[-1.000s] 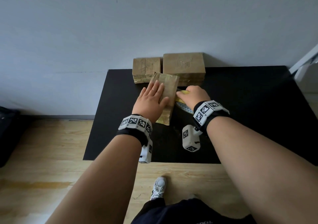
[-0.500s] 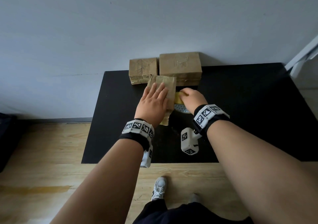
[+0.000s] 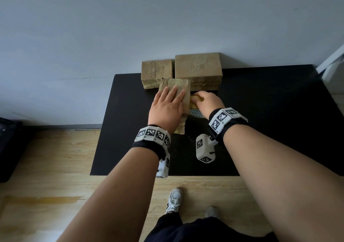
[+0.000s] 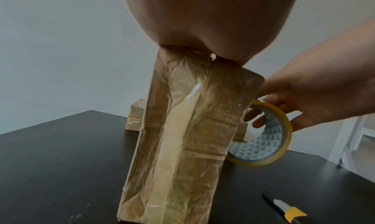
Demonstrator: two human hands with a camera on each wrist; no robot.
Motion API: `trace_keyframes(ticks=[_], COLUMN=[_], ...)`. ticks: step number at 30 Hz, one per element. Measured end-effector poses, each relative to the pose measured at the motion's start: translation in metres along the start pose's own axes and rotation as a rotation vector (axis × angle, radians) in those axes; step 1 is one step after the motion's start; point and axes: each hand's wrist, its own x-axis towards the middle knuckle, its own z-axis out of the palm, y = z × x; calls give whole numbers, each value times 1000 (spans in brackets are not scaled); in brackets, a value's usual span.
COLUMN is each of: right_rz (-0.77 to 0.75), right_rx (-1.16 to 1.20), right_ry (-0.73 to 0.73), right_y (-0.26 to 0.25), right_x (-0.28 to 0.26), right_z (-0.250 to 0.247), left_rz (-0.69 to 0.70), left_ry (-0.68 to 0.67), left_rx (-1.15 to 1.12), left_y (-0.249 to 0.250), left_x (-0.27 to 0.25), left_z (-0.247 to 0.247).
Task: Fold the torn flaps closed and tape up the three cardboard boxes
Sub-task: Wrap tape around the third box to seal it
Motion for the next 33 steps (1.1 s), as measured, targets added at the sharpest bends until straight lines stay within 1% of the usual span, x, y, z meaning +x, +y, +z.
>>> trace_keyframes(ticks=[3,6,8,10,14,17,20,23,28,31,33], right_rz=[41,184,294,384,478,503,482,468,448,497,553], right_rx=[85,93,12,-82,-197,-228,-255,-333,-440,-387,-229], right_ry=[109,200,174,106,-42,-103,-131,-173,-170,-208,-145], right_y=[10,30,49,70,104,117,121,125,126,119,111], right_x=[-8,-19,-28,-40,-56,-58,-54,-48,-44,-43,-43], right_z=[-2,-5,-7,-6,1,9,16,21,28,28,24], left_rz=[-25,-85,-119,-117,-118,-128,-132,-133,-136,-138,-140], left_ry=[90,179,192,214,250,269,260,265,241,227,214], left_rx=[24,2,-49,-63,-69,-78,-72,-75,-72,-76,-84], left_y=[7,17,22,24,20,20,22,21,20,19,19], left_x=[2,6,9,9,9,8,7,7,7,7,7], left_z=[0,1,5,11,17,16,16,17,16,16,14])
